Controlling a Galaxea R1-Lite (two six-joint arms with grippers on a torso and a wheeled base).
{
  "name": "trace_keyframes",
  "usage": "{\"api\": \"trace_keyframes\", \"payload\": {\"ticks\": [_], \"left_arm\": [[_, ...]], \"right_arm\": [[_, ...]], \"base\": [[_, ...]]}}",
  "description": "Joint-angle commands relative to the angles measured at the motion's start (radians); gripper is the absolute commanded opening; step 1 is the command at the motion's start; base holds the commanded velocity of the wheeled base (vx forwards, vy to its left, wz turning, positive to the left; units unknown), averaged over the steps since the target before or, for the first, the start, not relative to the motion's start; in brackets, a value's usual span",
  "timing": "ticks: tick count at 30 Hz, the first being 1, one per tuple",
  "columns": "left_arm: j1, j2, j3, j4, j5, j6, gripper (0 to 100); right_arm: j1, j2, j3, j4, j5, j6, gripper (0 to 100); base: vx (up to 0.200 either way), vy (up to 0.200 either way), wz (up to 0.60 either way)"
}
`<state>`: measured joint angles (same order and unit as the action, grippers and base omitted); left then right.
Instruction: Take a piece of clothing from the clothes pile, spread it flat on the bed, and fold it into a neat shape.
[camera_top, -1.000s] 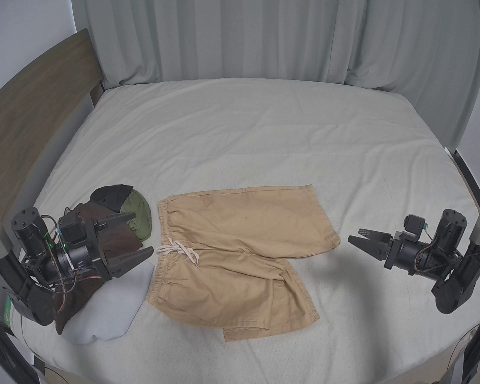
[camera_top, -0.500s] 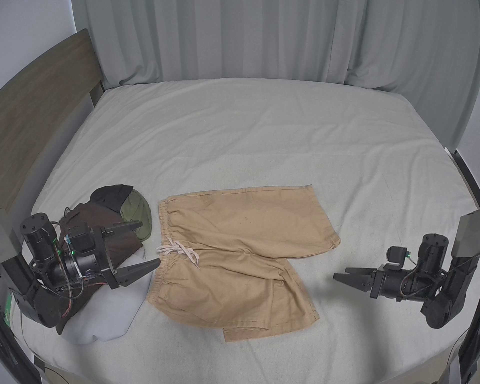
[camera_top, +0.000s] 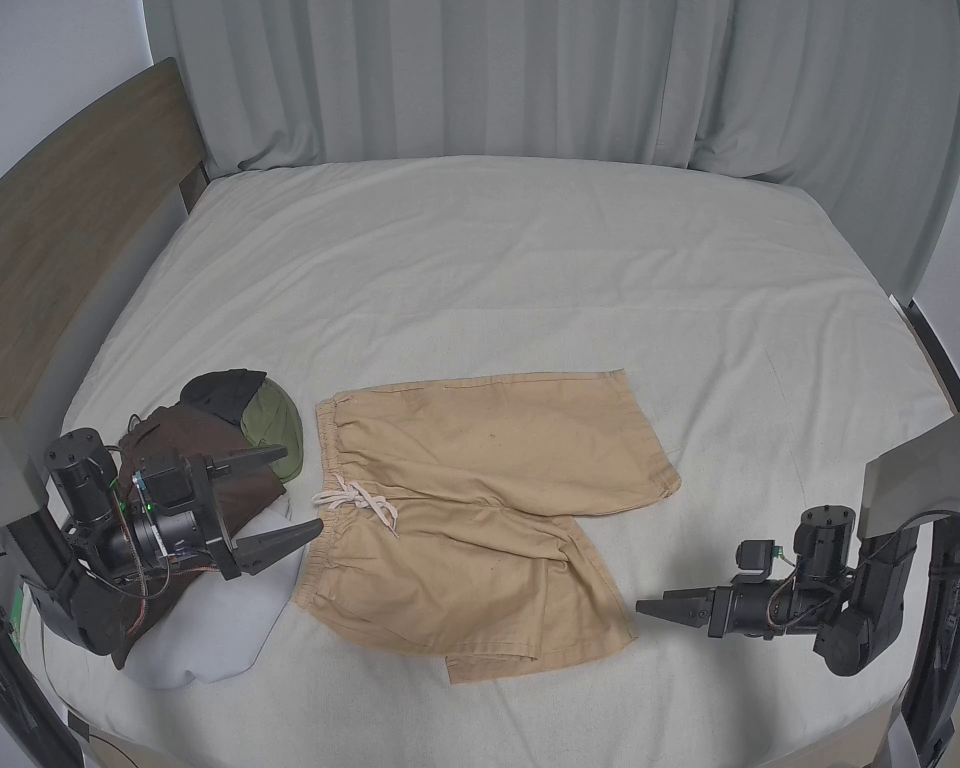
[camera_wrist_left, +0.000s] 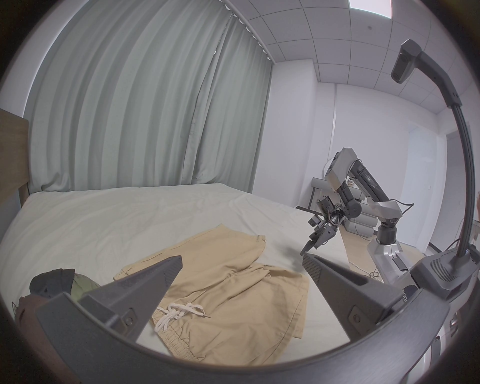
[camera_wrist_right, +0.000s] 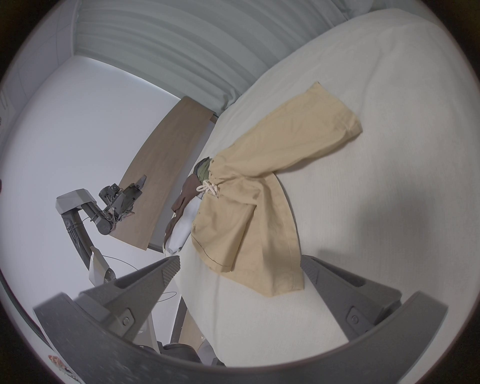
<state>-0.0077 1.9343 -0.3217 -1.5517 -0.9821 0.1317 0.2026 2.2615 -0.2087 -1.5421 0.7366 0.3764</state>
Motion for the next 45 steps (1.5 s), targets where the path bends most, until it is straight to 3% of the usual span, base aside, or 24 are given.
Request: {"api": "trace_keyframes", "payload": {"ticks": [1, 12, 20, 45], "left_arm": [[0.000, 0.011, 0.000, -0.001, 0.000, 0.002, 100], [0.000, 0.005, -0.002, -0.001, 0.000, 0.000, 100], [0.000, 0.005, -0.004, -0.001, 0.000, -0.001, 100], [0.000, 0.003, -0.005, -0.001, -0.001, -0.004, 100]], "right_arm": [[0.015, 0.061, -0.004, -0.001, 0.000, -0.001, 100], [0.018, 0.142, -0.029, -0.001, -0.003, 0.001, 100], [0.043, 0.220, -0.054, -0.003, -0.060, 0.001, 100], [0.081, 0.214, -0.087, -0.004, -0.037, 0.012, 100]], "base": [[0.000, 0.000, 0.00], [0.000, 0.000, 0.00], [0.000, 0.000, 0.00], [0.000, 0.000, 0.00]]}}
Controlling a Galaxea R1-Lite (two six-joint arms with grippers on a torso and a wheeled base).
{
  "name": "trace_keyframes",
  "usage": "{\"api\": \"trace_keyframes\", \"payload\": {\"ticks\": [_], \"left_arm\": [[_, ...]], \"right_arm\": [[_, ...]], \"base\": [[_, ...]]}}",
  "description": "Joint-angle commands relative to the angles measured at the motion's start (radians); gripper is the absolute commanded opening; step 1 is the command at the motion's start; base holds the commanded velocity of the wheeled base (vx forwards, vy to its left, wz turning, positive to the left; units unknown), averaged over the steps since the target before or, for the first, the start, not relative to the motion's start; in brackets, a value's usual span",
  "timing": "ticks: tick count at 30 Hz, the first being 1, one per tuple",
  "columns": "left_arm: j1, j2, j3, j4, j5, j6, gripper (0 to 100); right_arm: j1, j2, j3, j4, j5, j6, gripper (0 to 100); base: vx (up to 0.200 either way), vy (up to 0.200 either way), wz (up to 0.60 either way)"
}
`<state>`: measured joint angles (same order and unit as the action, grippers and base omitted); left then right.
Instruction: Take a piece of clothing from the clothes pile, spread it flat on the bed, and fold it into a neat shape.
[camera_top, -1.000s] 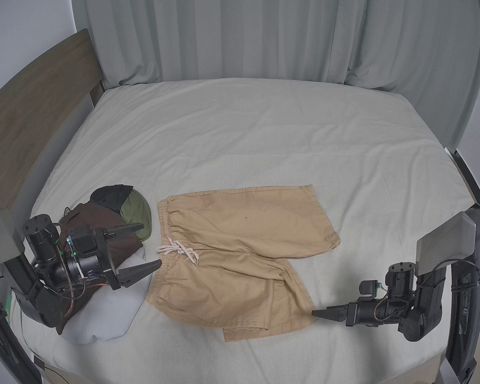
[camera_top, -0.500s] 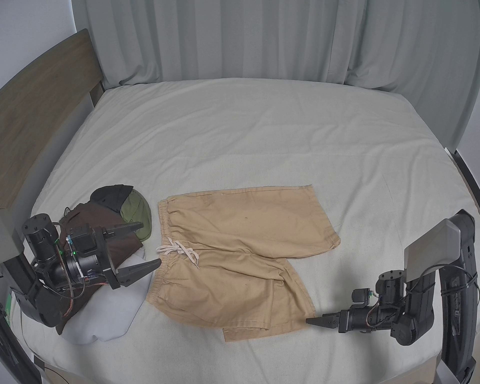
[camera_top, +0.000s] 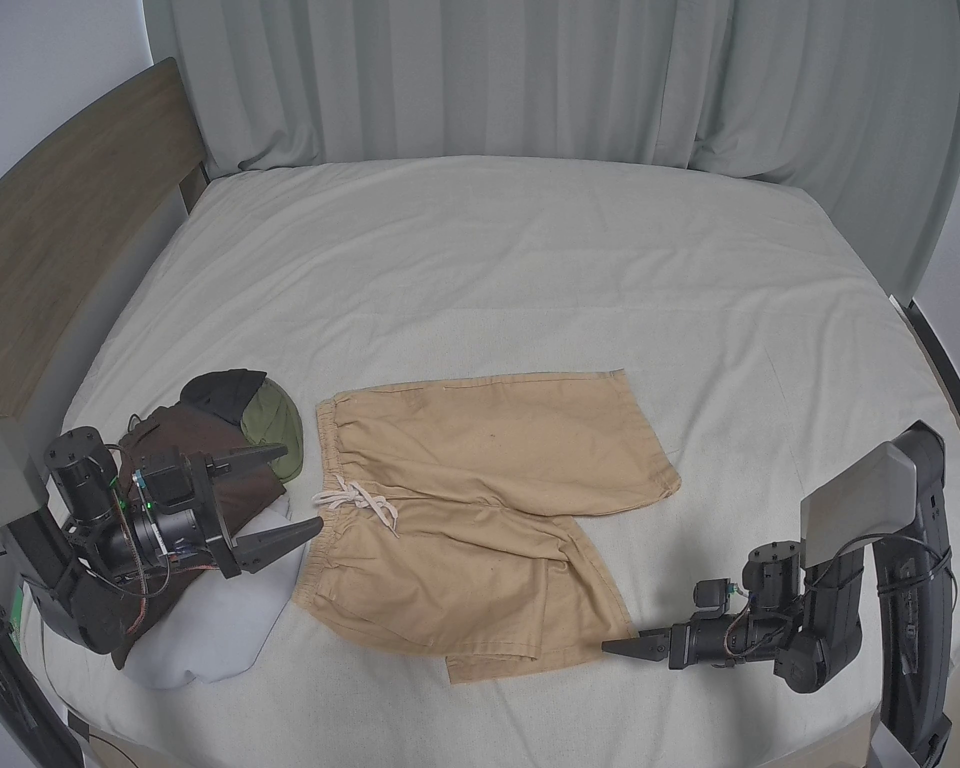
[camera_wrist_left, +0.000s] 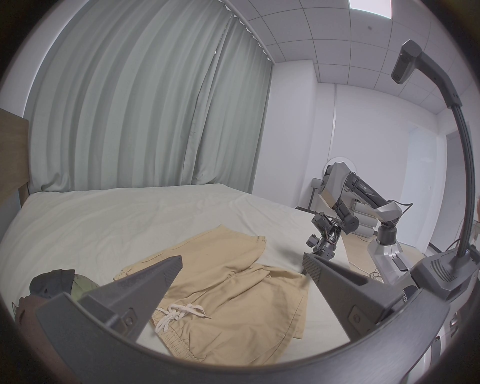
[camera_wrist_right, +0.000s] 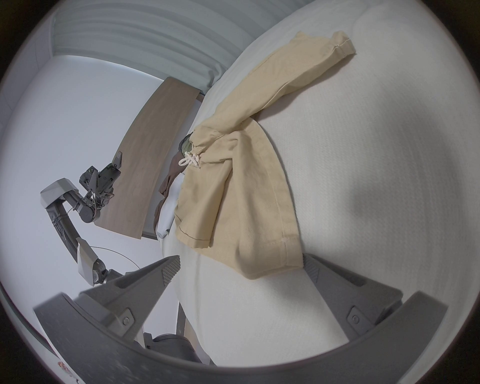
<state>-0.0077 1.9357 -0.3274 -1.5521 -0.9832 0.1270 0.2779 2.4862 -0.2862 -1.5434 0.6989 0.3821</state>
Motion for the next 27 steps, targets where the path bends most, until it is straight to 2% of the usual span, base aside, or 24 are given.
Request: {"api": "trace_keyframes", "payload": {"ticks": [1, 13, 14, 27], "left_arm": [[0.000, 0.002, -0.001, 0.000, 0.000, 0.000, 100], [0.000, 0.005, -0.001, 0.000, 0.000, 0.002, 100], [0.000, 0.005, -0.001, 0.000, 0.000, 0.002, 100], [0.000, 0.006, 0.001, 0.000, 0.000, 0.002, 100]], "right_arm": [[0.006, -0.013, -0.013, -0.003, 0.001, 0.008, 100], [0.006, -0.041, -0.013, -0.003, 0.002, 0.029, 100], [0.006, -0.041, -0.013, -0.003, 0.002, 0.029, 0], [-0.009, -0.066, -0.002, -0.003, -0.004, 0.021, 0]], "base": [[0.000, 0.000, 0.00], [0.000, 0.000, 0.00], [0.000, 0.000, 0.00], [0.000, 0.000, 0.00]]}}
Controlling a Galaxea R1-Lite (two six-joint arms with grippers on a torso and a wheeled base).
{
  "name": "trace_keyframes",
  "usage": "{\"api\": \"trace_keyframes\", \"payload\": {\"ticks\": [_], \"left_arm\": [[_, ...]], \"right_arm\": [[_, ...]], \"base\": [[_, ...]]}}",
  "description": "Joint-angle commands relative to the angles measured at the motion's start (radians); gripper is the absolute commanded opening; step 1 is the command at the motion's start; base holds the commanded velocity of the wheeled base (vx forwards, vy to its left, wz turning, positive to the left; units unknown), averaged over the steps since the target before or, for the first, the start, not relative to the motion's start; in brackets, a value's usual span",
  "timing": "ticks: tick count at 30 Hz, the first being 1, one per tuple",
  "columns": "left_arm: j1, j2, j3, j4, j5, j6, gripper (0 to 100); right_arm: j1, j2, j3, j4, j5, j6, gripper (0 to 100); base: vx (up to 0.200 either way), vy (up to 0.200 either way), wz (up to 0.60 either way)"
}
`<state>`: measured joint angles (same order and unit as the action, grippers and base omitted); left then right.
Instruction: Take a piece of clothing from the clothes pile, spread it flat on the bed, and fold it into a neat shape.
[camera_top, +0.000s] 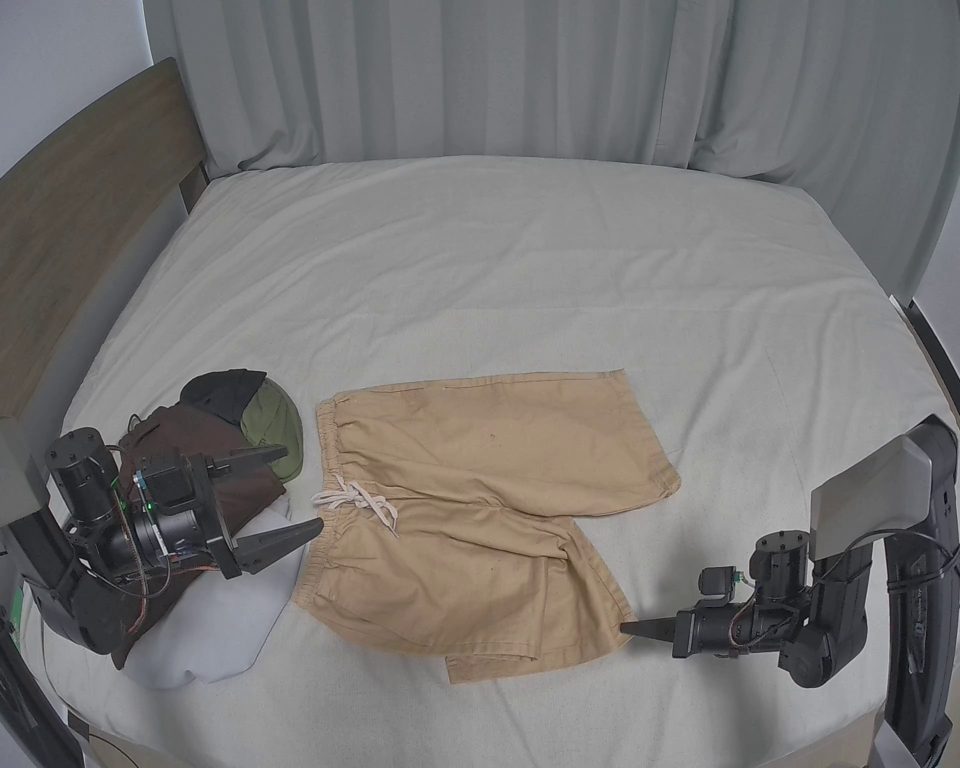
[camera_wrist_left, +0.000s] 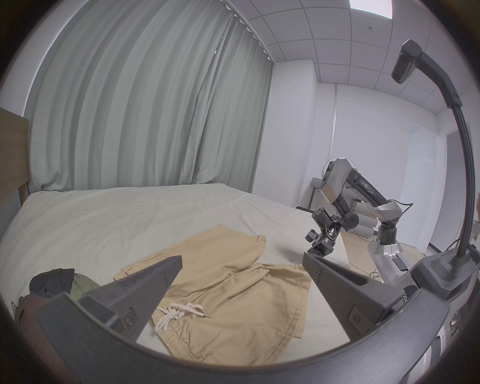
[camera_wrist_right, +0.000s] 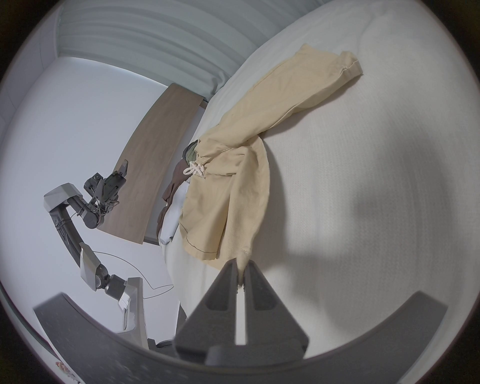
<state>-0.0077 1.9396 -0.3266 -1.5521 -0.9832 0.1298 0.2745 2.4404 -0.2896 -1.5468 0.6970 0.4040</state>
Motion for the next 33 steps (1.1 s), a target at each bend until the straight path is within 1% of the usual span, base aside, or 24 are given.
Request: {"api": "trace_keyframes", "payload": {"ticks": [1, 5, 9, 10, 14, 19, 20, 22, 23, 24, 30, 33], "left_arm": [[0.000, 0.002, 0.000, 0.000, 0.000, 0.001, 100], [0.000, 0.002, 0.000, 0.000, 0.000, -0.001, 100], [0.000, 0.002, 0.000, 0.000, 0.000, -0.001, 100], [0.000, 0.002, 0.000, 0.000, 0.001, -0.001, 100], [0.000, 0.002, -0.002, 0.000, 0.001, -0.001, 100], [0.000, 0.004, 0.000, 0.000, 0.001, 0.001, 100], [0.000, 0.004, 0.000, 0.000, 0.001, 0.001, 100], [0.000, 0.004, 0.000, 0.000, 0.001, 0.001, 100], [0.000, 0.004, 0.000, 0.000, 0.001, 0.001, 100], [0.000, 0.004, 0.001, 0.000, 0.001, 0.001, 100], [0.000, 0.004, 0.001, 0.000, 0.000, 0.001, 100], [0.000, 0.004, 0.003, 0.000, 0.000, 0.001, 100]], "right_arm": [[-0.011, -0.027, 0.000, 0.001, -0.004, -0.001, 0], [-0.044, -0.047, -0.010, 0.001, -0.013, -0.010, 0], [-0.078, -0.055, -0.020, 0.001, -0.019, -0.042, 0], [-0.097, -0.055, -0.029, 0.002, -0.021, -0.065, 0], [-0.132, -0.052, -0.053, 0.002, -0.021, -0.110, 0], [-0.144, -0.052, -0.074, 0.002, -0.024, -0.119, 0], [-0.156, -0.050, -0.080, 0.002, -0.039, -0.129, 0], [-0.158, -0.049, -0.082, 0.002, -0.044, -0.134, 0], [-0.164, -0.043, -0.097, 0.002, -0.060, -0.166, 0], [-0.166, -0.043, -0.103, 0.002, -0.065, -0.179, 0], [-0.176, -0.031, -0.138, 0.002, -0.073, -0.194, 0], [-0.178, -0.011, -0.172, 0.002, -0.129, -0.218, 0]], "base": [[0.000, 0.000, 0.00], [0.000, 0.000, 0.00], [0.000, 0.000, 0.00], [0.000, 0.000, 0.00], [0.000, 0.000, 0.00], [0.000, 0.000, 0.00], [0.000, 0.000, 0.00], [0.000, 0.000, 0.00], [0.000, 0.000, 0.00], [0.000, 0.000, 0.00], [0.000, 0.000, 0.00], [0.000, 0.000, 0.00]]}}
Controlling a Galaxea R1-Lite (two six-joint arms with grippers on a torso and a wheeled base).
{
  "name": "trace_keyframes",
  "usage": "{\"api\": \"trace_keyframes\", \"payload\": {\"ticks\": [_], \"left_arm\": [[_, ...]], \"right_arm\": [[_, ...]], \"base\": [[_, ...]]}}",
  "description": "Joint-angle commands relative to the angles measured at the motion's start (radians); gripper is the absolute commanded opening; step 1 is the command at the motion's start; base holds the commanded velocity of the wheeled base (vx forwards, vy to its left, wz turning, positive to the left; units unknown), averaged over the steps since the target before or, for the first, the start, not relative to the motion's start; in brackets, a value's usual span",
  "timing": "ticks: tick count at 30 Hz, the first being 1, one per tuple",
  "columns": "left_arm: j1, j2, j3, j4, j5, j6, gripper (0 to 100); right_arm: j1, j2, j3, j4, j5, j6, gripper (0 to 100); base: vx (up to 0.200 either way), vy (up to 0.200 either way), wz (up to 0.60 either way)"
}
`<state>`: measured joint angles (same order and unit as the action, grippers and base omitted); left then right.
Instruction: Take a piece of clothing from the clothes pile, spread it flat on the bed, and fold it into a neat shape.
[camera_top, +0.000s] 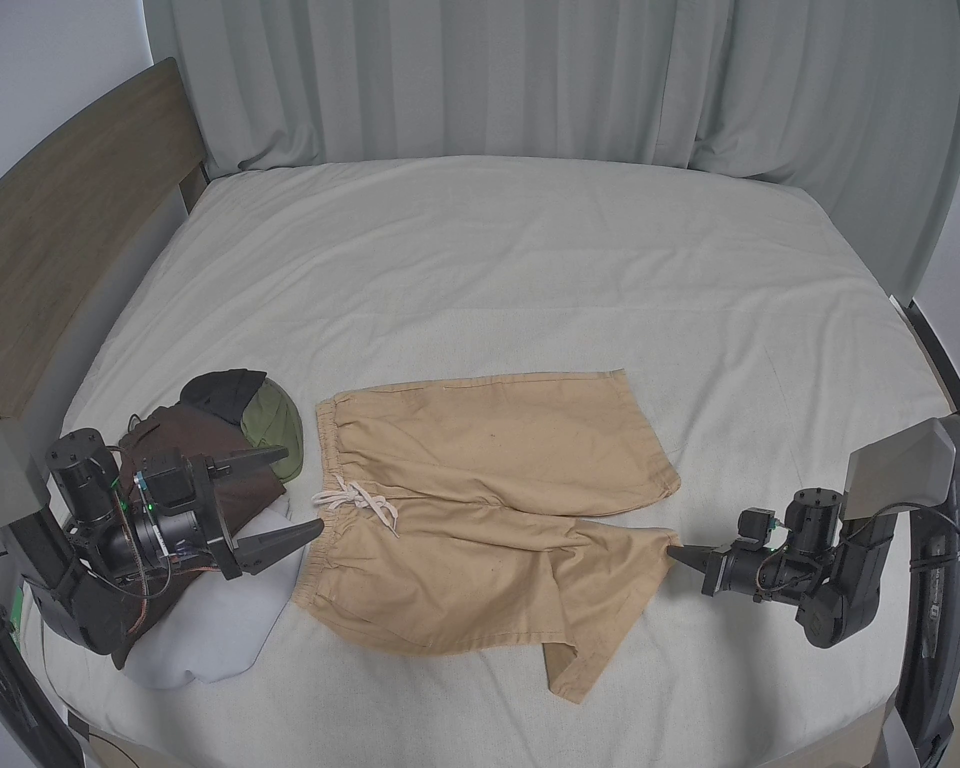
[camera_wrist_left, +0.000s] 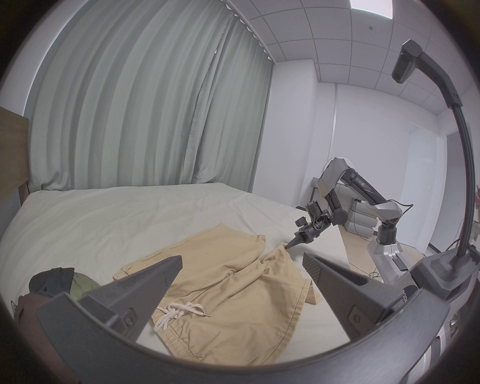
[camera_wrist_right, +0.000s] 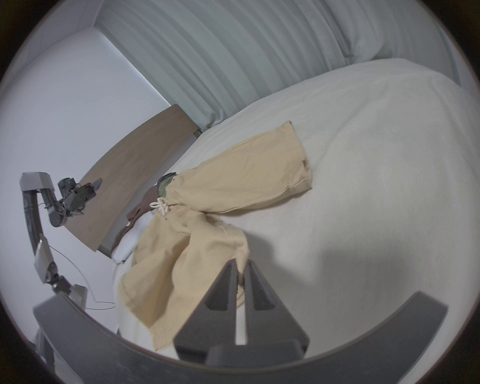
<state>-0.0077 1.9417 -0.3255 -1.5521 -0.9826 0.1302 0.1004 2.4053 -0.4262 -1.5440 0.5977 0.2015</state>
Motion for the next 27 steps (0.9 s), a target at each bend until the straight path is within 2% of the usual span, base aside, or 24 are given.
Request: {"api": "trace_keyframes", "payload": {"ticks": [1, 20, 27], "left_arm": [[-0.002, 0.003, 0.002, 0.000, -0.001, 0.000, 100], [-0.006, 0.003, 0.005, 0.000, -0.001, 0.000, 100], [-0.006, 0.003, 0.005, 0.000, -0.001, 0.000, 100]], "right_arm": [[-0.004, 0.029, -0.043, -0.001, -0.035, -0.022, 0], [0.012, 0.032, -0.197, -0.004, -0.067, -0.024, 0], [0.021, 0.041, -0.233, -0.004, -0.102, -0.024, 0]], "base": [[0.000, 0.000, 0.00], [0.000, 0.000, 0.00], [0.000, 0.000, 0.00]]}}
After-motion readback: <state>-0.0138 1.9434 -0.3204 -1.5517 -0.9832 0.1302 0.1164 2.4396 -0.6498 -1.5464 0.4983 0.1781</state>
